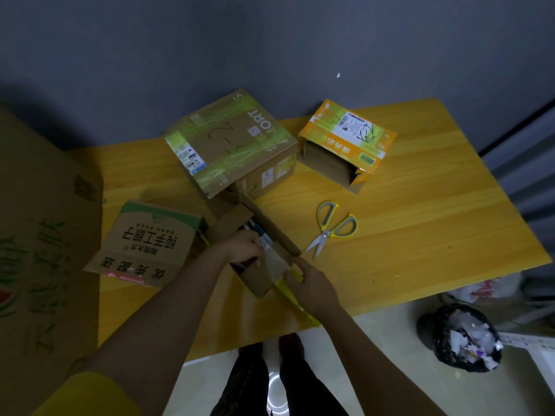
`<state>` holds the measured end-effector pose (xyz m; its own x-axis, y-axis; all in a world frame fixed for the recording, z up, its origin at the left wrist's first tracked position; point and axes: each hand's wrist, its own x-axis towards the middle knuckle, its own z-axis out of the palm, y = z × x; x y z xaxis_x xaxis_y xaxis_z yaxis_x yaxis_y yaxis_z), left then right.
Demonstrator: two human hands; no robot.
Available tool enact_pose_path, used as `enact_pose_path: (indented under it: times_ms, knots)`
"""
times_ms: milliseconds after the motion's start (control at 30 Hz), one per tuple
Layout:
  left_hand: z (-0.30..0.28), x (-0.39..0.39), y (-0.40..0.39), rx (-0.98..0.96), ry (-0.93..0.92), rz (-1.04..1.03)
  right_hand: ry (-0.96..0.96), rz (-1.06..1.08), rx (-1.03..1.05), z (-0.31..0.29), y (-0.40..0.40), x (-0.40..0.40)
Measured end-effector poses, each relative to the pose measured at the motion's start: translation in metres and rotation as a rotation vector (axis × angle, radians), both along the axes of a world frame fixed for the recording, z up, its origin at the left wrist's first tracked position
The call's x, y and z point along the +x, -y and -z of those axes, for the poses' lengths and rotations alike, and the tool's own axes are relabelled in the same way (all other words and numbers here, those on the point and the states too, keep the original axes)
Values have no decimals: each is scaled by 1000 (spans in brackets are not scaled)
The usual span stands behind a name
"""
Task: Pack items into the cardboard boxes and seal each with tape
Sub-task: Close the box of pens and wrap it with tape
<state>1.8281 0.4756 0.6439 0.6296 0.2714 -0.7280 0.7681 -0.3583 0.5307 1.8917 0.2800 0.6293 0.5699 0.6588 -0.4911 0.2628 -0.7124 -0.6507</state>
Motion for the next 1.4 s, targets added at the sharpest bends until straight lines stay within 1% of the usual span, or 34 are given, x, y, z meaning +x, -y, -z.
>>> enact_pose_path:
  times_ms: [133,233,400,500,667,867,967,1067,1233,1400]
  knots:
    - [-3,2,-2,-26,41,23,11,-1,19,-5,2,3]
    - [-1,0,-2,-25,59,-4,9,-20,19,-9,1,2]
    - [-1,-4,-3,-95,102,-28,21,-39,-38,-5,-4,1]
    - [3,-6,-3,-76,113,-98,24,-31,-58,-6,-7,0]
    - [5,-9,-5,-74,137,-126,19,-40,-103,-9,-14,-3]
    - [1,-9,-3,-53,167,-133,55,-28,-155,-8,-22,-6]
    - [-2,-10,-3,-79,183,-115,92,-29,-190,-8,-24,-9]
    - [-4,-12,-2,-86,172,-115,90,-43,-213,-7,-28,-10]
    - [-6,-10,1,-2,153,-97,96,-66,-259,-7,-34,-8]
    - [-7,-11,0,-20,144,-123,81,-77,-267,-5,-38,-8]
